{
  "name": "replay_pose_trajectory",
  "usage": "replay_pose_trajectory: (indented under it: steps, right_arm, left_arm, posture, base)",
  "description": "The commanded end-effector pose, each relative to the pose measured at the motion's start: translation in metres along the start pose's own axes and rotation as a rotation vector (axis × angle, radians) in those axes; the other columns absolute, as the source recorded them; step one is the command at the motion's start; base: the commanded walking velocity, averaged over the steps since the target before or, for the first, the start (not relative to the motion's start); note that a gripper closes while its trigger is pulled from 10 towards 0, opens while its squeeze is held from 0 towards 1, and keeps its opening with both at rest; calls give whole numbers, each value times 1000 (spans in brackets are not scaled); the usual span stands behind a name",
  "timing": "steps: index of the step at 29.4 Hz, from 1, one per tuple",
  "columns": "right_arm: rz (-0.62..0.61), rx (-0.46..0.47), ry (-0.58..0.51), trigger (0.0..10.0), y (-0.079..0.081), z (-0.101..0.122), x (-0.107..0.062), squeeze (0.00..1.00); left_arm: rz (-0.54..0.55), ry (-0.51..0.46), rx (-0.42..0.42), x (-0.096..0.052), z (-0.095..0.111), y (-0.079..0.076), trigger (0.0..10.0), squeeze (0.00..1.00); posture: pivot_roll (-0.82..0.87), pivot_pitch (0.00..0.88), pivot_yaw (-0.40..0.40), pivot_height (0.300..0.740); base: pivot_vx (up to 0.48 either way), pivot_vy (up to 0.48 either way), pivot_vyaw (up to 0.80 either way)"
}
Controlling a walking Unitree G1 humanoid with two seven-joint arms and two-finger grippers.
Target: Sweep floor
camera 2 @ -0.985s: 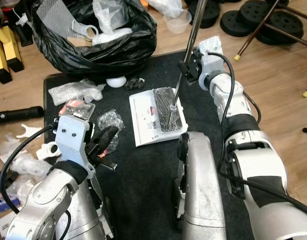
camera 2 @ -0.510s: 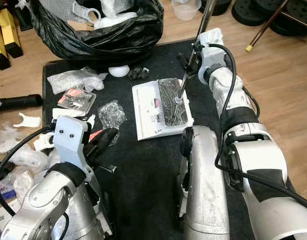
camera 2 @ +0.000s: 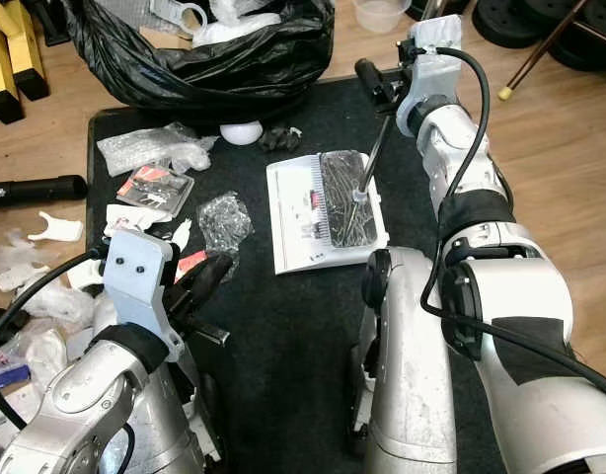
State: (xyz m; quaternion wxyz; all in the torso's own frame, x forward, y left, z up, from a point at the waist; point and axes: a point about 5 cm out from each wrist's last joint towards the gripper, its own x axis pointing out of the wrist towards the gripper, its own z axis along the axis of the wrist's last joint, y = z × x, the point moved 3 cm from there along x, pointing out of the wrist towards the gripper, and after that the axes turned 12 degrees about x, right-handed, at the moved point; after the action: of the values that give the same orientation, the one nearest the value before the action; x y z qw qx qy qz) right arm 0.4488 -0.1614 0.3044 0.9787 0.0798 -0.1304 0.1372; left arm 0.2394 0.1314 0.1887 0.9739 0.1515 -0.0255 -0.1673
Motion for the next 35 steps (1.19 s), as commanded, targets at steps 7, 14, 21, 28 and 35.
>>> replay_pose_trajectory:
  steps: [7, 14, 21, 28, 35]
  right_arm:
    - [-7, 16, -21, 0, -3, 0, -2, 0]
    - [-22, 2, -33, 0, -8, -3, -5, 0]
    - [-48, -44, -39, 0, -14, -10, -11, 0]
    - [-119, 65, -80, 0, -28, -17, -21, 0]
    - [-225, 640, -296, 10000, -70, -3, -46, 0]
  left_arm:
    - [-8, 16, -14, -4, -1, -2, 10000, 0]
    - [0, 20, -18, -3, -3, -2, 10000, 0]
    - [9, 23, -22, -1, -4, -1, 10000, 0]
    - [14, 19, -31, 4, -6, -2, 10000, 0]
    - [5, 4, -51, 19, -11, -6, 10000, 0]
  posture:
    - [-6, 456, -89, 335]
    - [-5, 444, -93, 335]
    - [-11, 434, -103, 335]
    - [-28, 406, -109, 335]
    - [-78, 320, -116, 335]
  base:
    - [0, 0, 0]
    - [0, 0, 0]
    - [0, 0, 0]
    - [0, 0, 0]
    - [0, 0, 0]
